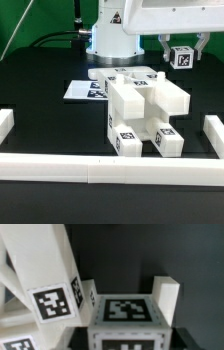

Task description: Assemble chair

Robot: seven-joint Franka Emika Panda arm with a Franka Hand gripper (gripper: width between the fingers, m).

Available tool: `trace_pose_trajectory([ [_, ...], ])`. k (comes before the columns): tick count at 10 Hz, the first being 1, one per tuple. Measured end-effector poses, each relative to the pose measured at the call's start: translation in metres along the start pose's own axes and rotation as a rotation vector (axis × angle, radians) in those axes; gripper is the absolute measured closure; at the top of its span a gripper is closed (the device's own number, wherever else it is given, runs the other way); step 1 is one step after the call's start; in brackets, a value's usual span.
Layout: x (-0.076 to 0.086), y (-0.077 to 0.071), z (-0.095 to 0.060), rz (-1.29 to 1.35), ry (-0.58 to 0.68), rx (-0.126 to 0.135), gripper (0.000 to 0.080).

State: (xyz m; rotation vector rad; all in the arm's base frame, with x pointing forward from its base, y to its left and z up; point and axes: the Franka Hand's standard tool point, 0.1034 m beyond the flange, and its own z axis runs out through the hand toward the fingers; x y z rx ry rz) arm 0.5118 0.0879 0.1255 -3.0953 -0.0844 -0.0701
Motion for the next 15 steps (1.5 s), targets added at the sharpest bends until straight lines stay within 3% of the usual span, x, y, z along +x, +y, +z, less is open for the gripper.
trace_pose_trajectory([
  [1, 0.001, 0.001, 0.000, 0.001, 0.001, 0.000, 0.0517],
  [3, 0.026, 0.021, -0.016, -0.037, 0.017, -0.002, 0.0517],
  [4, 0.035, 0.027, -0.014, -0.069, 0.029, -0.007, 0.0517],
  [7, 0.033, 0.027, -0.011, -0.063, 0.022, -0.008, 0.0517],
  [9, 0.032, 0.039, -0.007, -0.116, 0.030, -0.017, 0.0517],
  [11, 0.032, 0.035, 0.000, -0.129, 0.034, -0.022, 0.0517],
  [15, 0.035, 0.036, 0.001, -0.129, 0.059, -0.027, 0.0517],
])
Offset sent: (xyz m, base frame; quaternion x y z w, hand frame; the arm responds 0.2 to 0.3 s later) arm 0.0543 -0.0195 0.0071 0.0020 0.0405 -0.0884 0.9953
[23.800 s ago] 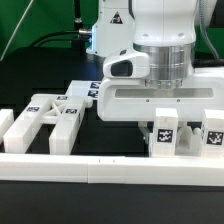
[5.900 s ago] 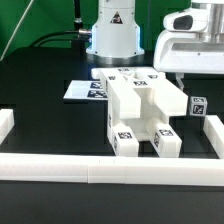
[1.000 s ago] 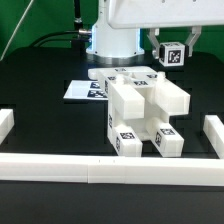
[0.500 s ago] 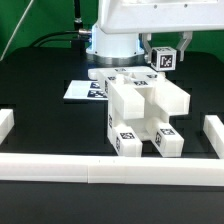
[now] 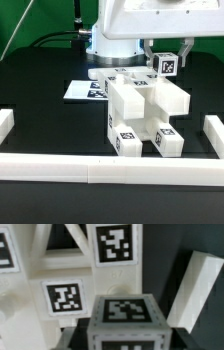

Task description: Assemble chair

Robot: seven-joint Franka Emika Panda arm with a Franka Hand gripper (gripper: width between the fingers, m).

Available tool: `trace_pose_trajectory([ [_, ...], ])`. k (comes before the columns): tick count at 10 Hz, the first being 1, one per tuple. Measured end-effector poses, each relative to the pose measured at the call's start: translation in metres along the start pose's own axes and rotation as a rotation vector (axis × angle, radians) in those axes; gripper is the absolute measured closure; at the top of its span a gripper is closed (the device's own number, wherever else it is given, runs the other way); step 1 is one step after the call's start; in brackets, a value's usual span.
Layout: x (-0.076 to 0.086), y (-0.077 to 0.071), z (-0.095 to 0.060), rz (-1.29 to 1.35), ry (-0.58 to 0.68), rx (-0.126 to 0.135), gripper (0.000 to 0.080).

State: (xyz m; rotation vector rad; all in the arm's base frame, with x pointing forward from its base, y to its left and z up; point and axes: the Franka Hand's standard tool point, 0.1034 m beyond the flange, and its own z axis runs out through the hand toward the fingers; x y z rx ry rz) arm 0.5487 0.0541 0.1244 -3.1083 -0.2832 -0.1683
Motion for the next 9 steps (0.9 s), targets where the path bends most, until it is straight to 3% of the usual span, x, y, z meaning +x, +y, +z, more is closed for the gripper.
trace_pose_trajectory([
  [9, -0.0032, 0.0033, -0.0002, 0.006, 0.008, -0.002, 0.0517],
])
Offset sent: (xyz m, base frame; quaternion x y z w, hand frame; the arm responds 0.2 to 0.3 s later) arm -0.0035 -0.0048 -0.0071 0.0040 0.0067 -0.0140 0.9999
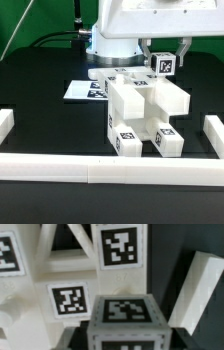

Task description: Assemble chair

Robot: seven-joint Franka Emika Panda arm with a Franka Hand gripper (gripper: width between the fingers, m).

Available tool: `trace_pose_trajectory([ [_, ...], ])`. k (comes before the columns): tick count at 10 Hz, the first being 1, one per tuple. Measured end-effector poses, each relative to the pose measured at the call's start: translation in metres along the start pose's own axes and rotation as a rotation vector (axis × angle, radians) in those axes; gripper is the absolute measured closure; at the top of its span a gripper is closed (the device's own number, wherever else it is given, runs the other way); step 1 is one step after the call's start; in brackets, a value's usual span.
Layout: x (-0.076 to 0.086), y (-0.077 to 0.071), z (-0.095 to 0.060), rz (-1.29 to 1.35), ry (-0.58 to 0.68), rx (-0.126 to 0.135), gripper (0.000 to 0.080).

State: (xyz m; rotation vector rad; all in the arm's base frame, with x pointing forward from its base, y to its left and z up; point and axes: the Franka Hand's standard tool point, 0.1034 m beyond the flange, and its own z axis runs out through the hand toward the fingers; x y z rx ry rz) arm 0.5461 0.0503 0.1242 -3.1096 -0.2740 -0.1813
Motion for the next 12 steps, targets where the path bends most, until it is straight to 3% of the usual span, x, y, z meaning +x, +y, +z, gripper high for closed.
trace_pose_trajectory([
  [7, 0.005, 0.003, 0.000, 0.001, 0.036, -0.011, 0.0517],
  [12, -0.005, 0.001, 0.000, 0.004, 0.024, -0.005, 0.0517],
])
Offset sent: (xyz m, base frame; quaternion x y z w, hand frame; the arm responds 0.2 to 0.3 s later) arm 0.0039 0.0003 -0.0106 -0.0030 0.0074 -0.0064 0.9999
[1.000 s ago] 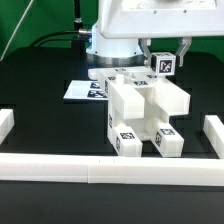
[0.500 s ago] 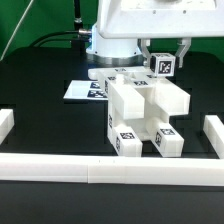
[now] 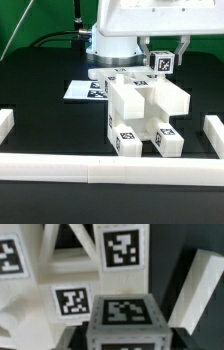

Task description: Assemble chair

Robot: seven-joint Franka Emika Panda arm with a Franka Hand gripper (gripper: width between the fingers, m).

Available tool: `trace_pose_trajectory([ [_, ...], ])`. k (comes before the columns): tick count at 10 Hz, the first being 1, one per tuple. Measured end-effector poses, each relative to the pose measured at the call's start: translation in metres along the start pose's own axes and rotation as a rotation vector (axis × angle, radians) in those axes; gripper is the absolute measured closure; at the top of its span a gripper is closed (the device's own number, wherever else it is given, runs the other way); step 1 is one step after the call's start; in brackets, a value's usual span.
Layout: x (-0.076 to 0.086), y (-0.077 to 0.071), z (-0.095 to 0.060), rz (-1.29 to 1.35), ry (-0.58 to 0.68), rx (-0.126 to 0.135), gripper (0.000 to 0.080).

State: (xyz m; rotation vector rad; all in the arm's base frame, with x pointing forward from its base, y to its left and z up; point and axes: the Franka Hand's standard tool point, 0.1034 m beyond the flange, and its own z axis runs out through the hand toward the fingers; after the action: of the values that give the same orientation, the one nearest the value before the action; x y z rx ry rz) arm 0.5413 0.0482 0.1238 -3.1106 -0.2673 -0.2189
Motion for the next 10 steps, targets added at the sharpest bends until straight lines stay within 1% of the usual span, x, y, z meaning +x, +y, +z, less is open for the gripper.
trace_pose_trajectory([
  [4, 0.000, 0.000, 0.000, 0.001, 0.000, 0.000, 0.0517],
  [7, -0.004, -0.013, 0.008, 0.009, -0.010, 0.004, 0.0517],
  [8, -0.004, -0.014, 0.011, 0.011, -0.012, 0.003, 0.0517],
  [10, -0.004, -0.013, 0.012, 0.008, -0.011, 0.002, 0.0519],
])
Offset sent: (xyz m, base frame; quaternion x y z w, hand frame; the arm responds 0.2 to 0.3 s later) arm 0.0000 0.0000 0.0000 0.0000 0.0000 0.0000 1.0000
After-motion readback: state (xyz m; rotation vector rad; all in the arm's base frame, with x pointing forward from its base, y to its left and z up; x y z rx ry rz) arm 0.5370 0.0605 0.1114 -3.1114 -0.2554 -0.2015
